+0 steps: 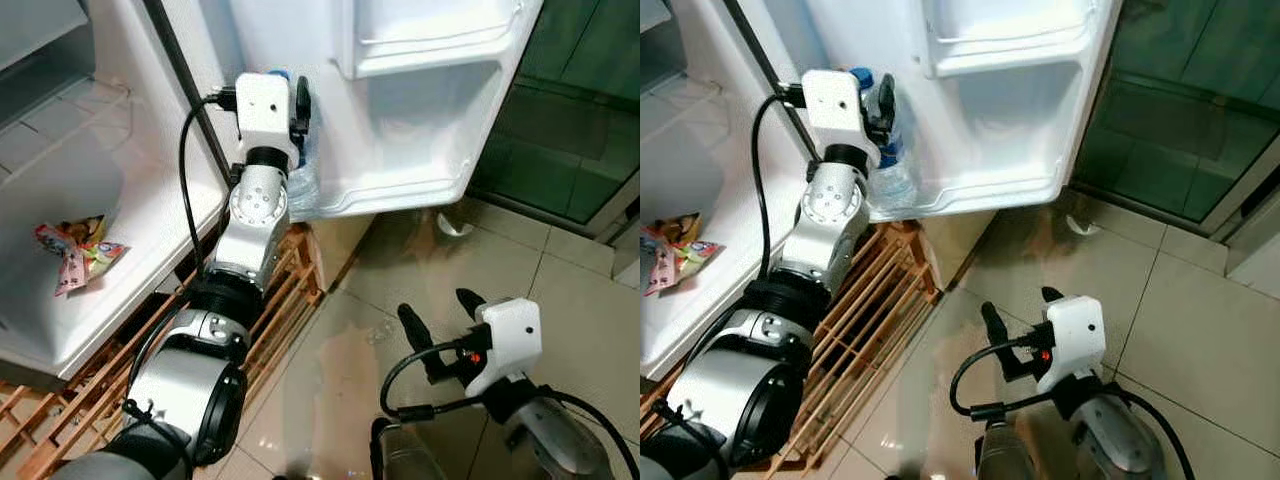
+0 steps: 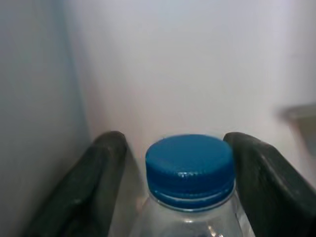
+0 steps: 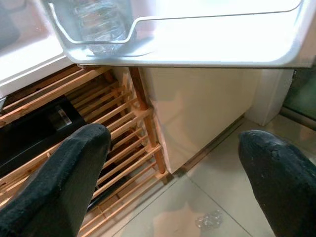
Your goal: Restocking fridge
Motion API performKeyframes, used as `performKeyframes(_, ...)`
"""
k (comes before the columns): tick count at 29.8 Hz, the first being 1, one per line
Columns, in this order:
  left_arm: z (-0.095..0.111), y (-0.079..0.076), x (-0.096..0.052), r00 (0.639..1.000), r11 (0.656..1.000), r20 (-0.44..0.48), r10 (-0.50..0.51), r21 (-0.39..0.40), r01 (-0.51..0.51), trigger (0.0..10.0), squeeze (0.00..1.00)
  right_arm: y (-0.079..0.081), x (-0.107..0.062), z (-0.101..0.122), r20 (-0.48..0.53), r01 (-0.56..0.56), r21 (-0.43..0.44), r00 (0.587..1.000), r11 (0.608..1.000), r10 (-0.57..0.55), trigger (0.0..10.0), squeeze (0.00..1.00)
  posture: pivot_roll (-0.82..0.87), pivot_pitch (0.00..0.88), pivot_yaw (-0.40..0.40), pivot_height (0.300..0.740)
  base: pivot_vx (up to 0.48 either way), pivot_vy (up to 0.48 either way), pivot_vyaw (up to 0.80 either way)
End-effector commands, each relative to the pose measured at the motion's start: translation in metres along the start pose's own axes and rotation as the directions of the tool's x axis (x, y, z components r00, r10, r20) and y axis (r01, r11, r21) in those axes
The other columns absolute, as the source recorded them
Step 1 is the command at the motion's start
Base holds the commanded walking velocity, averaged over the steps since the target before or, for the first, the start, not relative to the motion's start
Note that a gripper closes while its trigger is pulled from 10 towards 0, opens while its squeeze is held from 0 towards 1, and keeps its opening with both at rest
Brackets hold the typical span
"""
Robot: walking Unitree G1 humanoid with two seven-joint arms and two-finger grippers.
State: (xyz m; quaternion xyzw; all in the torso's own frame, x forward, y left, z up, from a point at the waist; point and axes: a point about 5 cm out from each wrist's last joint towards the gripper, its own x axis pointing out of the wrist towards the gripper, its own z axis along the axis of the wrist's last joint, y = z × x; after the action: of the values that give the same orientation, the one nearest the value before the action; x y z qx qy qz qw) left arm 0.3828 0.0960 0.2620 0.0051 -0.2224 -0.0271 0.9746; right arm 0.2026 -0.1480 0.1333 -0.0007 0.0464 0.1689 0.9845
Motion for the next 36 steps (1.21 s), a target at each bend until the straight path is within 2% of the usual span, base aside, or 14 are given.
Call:
performKeyframes(1, 0.004, 0.028, -0.008, 0.997, 0.999, -0.074, 0.035, 0.04, -0.032, 10.0, 1.0, 0.001, 0.005, -0.005, -0.019, -0.014, 0.014, 1.0, 1.0, 0.014, 10.0, 0.0, -0.28, 0.158, 0.117, 0.74, 0.0, 0.0, 0.0)
performKeyframes(4, 0.002, 0.028, -0.021, 0.989, 0.998, -0.149, -0.016, 0.054, 0.024, 10.0, 1.0, -0.002, 0.015, -0.003, -0.002, -0.014, 0.021, 1.0, 1.0, 0.014, 10.0, 0.0, -0.25, 0.14, 0.109, 0.74, 0.0, 0.0, 0.0)
performKeyframes(8, 0.006, 0.029, -0.031, 0.983, 0.998, -0.176, -0.049, 0.023, 0.054, 10.0, 1.0, -0.006, 0.026, -0.002, 0.015, -0.009, 0.014, 1.0, 1.0, 0.009, 10.0, 0.0, -0.22, 0.111, 0.102, 0.74, 0.0, 0.0, 0.0)
performKeyframes(13, 0.031, 0.03, -0.044, 0.983, 0.993, -0.148, -0.112, 0.031, 0.117, 10.0, 1.0, -0.008, 0.038, -0.005, 0.025, -0.024, -0.005, 0.999, 1.0, 0.024, 10.0, 0.0, -0.19, 0.075, 0.089, 0.74, 0.0, 0.0, 0.0)
performKeyframes(18, 0.047, 0.025, -0.046, 0.981, 0.987, -0.116, -0.157, 0.019, 0.16, 10.0, 1.0, -0.012, 0.047, -0.006, 0.035, -0.027, -0.015, 0.999, 1.0, 0.028, 10.0, 0.0, -0.17, 0.046, 0.082, 0.74, 0.0, 0.0, 0.0)
performKeyframes(19, 0.05, 0.026, -0.046, 0.98, 0.986, -0.106, -0.166, 0.017, 0.169, 10.0, 0.95, -0.013, 0.049, -0.005, 0.042, -0.028, -0.016, 0.999, 0.999, 0.029, 10.0, 0.0, -0.17, 0.042, 0.081, 0.74, 0.0, 0.0, 0.0)
performKeyframes(20, 0.053, 0.026, -0.046, 0.978, 0.982, -0.101, -0.185, 0.006, 0.186, 10.0, 0.0, -0.013, 0.051, -0.004, 0.049, -0.03, -0.016, 0.998, 0.999, 0.03, 10.0, 0.0, -0.17, 0.034, 0.081, 0.74, 0.0, 0.0, 0.0)
performKeyframes(25, 0.07, 0.029, -0.053, 0.947, 0.951, -0.091, -0.307, -0.073, 0.301, 10.0, 0.0, -0.012, 0.058, 0.002, 0.091, -0.04, -0.002, 0.995, 0.999, 0.04, 10.0, 0.0, -0.15, 0.001, 0.069, 0.74, 0.0, 0.0, 0.0)
performKeyframes(27, 0.07, 0.031, -0.056, 0.945, 0.948, -0.096, -0.314, -0.09, 0.306, 10.0, 0.0, -0.012, 0.059, 0.002, 0.094, -0.041, -0.001, 0.995, 0.999, 0.041, 10.0, 0.0, -0.15, 0.0, 0.068, 0.74, 0.0, 0.0, 0.0)
performKeyframes(32, 0.059, 0.04, -0.075, 0.918, 0.914, -0.132, -0.374, -0.223, 0.34, 10.0, 0.0, -0.014, 0.058, 0.001, 0.106, -0.04, 0.019, 0.994, 0.999, 0.037, 10.0, 0.0, -0.14, 0.0, 0.059, 0.74, 0.0, 0.0, 0.0)
performKeyframes(33, 0.051, 0.042, -0.087, 0.897, 0.896, -0.17, -0.407, -0.265, 0.357, 10.0, 0.0, -0.015, 0.055, -0.001, 0.107, -0.041, 0.029, 0.994, 0.999, 0.037, 10.0, 0.0, -0.15, 0.0, 0.059, 0.74, 0.0, 0.0, 0.0)
performKeyframes(34, 0.031, 0.045, -0.118, 0.847, 0.862, -0.261, -0.464, -0.354, 0.363, 10.0, 0.0, -0.018, 0.05, -0.006, 0.1, -0.058, 0.034, 0.994, 0.998, 0.054, 10.0, 0.0, -0.16, 0.0, 0.056, 0.74, 0.0, 0.0, 0.0)
performKeyframes(35, 0.031, 0.045, -0.118, 0.847, 0.862, -0.261, -0.464, -0.354, 0.363, 10.0, 0.0, -0.018, 0.05, -0.006, 0.1, -0.058, 0.034, 0.994, 0.998, 0.054, 10.0, 0.0, -0.16, 0.0, 0.056, 0.74, 0.0, 0.0, 0.0)
performKeyframes(36, 0.019, 0.046, -0.139, 0.815, 0.845, -0.317, -0.485, -0.411, 0.342, 10.0, 0.0, -0.018, 0.046, -0.01, 0.091, -0.071, 0.027, 0.993, 0.997, 0.069, 10.0, 0.0, -0.16, 0.0, 0.056, 0.74, 0.0, 0.0, 0.0)
